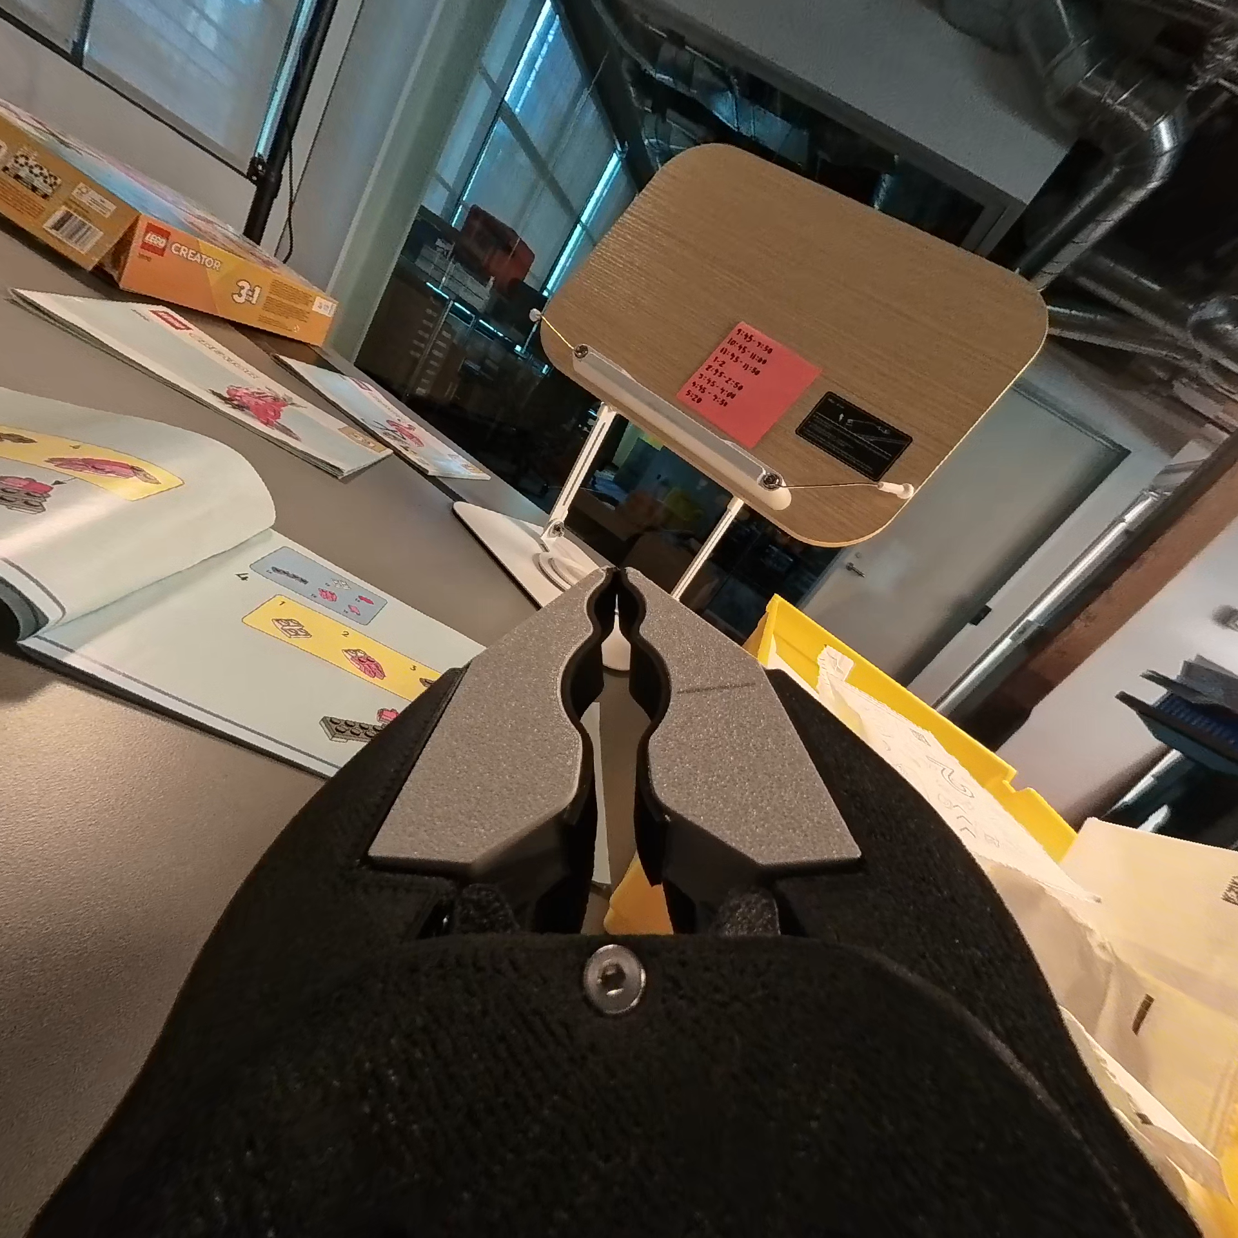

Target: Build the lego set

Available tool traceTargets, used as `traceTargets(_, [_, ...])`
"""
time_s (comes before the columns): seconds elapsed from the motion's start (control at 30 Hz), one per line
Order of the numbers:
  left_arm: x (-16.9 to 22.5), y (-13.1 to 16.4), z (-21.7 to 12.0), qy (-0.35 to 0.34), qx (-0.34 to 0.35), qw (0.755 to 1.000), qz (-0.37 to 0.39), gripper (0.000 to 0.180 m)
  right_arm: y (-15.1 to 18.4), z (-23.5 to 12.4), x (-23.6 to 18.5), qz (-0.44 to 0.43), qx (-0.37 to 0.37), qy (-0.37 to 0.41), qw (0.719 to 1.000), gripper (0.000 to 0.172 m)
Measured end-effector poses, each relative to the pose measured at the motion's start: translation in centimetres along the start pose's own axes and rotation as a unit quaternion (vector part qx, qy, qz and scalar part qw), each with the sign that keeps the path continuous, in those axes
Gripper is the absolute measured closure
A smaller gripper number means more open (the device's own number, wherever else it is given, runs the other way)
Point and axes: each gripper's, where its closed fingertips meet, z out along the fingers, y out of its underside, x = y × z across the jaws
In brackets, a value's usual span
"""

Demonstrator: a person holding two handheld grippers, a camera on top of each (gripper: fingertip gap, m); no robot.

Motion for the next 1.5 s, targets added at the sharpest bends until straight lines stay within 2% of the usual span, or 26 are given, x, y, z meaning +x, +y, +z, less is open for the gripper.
traceTargets(0.13, [0.2,-0.9,-0.1,0.012,0.02,1.0,-0.008,0.176,0.0,0.0,0.0,0.001,0.0,0.0,1.0,0.172])
traceTargets(0.3, [2.4,-4.8,-0.1,0.055,0.097,0.994,-0.009,0.175,0.0,0.0,0.0,0.0,0.0,-0.001,1.0,0.172])
traceTargets(0.43, [3.8,-6.5,0.5,0.072,0.114,0.991,0.01,0.175,0.0,0.0,0.0,0.001,0.001,-0.001,1.0,0.172])
traceTargets(0.6, [5.1,-8.1,1.0,0.102,0.14,0.985,0.0,0.176,0.0,0.0,-0.1,0.001,0.0,-0.002,1.0,0.172])
traceTargets(0.77, [10.5,-11.4,2.8,0.175,0.162,0.97,-0.047,0.176,0.0,0.0,-0.1,0.001,0.0,-0.002,1.0,0.172])
traceTargets(0.83, [12.7,-11.3,4.8,0.183,0.129,0.973,-0.049,0.176,0.0,0.0,-0.1,0.0,0.0,-0.002,1.0,0.172])
traceTargets(0.97, [14.0,-8.7,8.8,0.131,0.041,0.99,-0.022,0.176,-0.1,0.0,-0.1,0.002,0.001,-0.003,1.0,0.172])
traceTargets(1.07, [13.5,-6.8,10.4,0.072,-0.015,0.995,0.069,0.175,-0.1,0.0,-0.2,0.001,0.001,-0.005,1.0,0.172])
traceTargets(1.3, [12.0,-4.8,11.7,-0.002,-0.072,0.974,0.214,0.176,0.0,0.0,0.0,0.008,0.002,-0.002,1.0,0.172])
traceTargets(1.37, [12.1,-4.9,11.6,0.003,-0.061,0.976,0.208,0.175,-0.1,0.0,0.0,0.007,0.002,-0.003,1.0,0.172])
traceTargets(1.5, [12.6,-5.1,11.1,0.059,-0.049,0.989,0.124,0.17,-0.1,0.0,-0.2,0.002,0.003,-0.006,1.0,0.172])
